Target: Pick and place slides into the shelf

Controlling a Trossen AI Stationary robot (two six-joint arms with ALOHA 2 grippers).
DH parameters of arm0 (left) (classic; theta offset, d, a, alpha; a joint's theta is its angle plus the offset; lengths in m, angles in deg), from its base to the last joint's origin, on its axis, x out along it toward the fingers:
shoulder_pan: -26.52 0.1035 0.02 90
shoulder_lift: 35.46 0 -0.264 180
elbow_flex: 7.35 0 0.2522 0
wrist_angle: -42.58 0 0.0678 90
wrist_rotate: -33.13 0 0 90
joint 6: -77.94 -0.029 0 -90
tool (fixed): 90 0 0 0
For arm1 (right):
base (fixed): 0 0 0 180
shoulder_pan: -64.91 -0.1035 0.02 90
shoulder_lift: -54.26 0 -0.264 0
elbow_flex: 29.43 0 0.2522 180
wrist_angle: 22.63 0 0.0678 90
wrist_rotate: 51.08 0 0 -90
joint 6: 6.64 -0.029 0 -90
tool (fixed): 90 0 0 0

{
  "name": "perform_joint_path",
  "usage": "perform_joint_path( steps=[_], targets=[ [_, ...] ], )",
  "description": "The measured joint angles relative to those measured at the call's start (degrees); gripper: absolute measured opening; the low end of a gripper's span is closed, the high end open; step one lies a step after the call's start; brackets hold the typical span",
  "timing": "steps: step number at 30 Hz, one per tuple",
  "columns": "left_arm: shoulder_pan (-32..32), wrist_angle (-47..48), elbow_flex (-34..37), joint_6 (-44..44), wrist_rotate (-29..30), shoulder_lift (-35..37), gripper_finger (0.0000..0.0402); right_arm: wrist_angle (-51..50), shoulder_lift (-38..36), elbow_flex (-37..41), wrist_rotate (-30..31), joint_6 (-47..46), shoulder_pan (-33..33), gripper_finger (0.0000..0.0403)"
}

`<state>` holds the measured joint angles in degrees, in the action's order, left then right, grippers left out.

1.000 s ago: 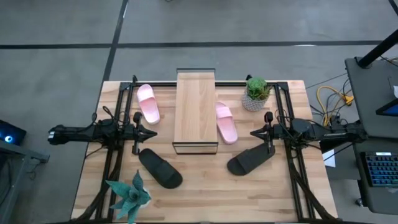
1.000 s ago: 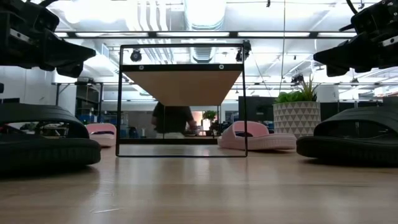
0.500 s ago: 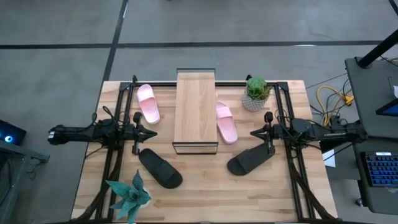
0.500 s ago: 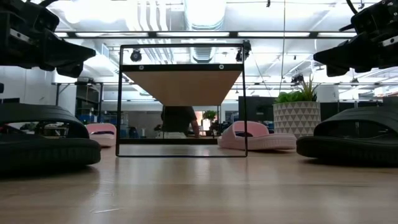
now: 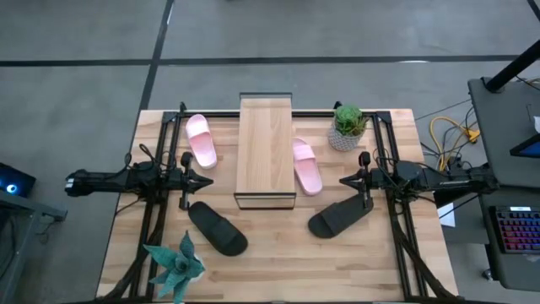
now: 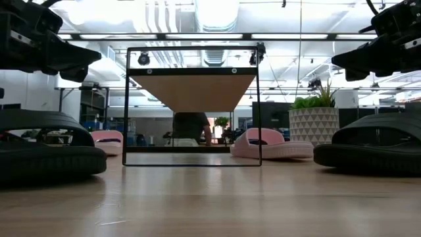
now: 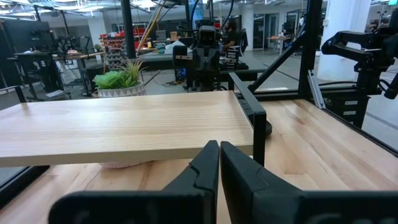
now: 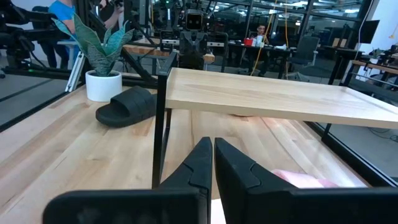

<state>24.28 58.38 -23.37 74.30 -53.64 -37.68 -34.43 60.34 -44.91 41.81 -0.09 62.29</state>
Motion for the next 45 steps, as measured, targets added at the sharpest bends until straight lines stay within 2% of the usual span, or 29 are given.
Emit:
perform_joint_path(
  steps=[27, 38, 41, 45],
  targets=[
    [0.0, 0.0, 0.0, 0.0, 0.0, 0.0, 0.0, 0.0, 0.0, 0.0, 0.0, 0.0, 0.0, 0.0009],
    [-0.1, -0.6, 0.0, 0.0, 0.0, 0.0, 0.0, 2.9, 0.0, 0.0, 0.1, 7.7, 0.0, 0.0009],
    [-0.1, -0.6, 0.0, 0.0, 0.0, 0.0, 0.0, 5.6, 0.0, 0.0, -0.2, -0.2, 0.0, 0.0009],
    [-0.1, -2.1, 0.0, 0.0, 0.0, 0.0, 0.0, 12.0, 0.0, 0.0, -0.2, -16.5, 0.0, 0.0009]
  ],
)
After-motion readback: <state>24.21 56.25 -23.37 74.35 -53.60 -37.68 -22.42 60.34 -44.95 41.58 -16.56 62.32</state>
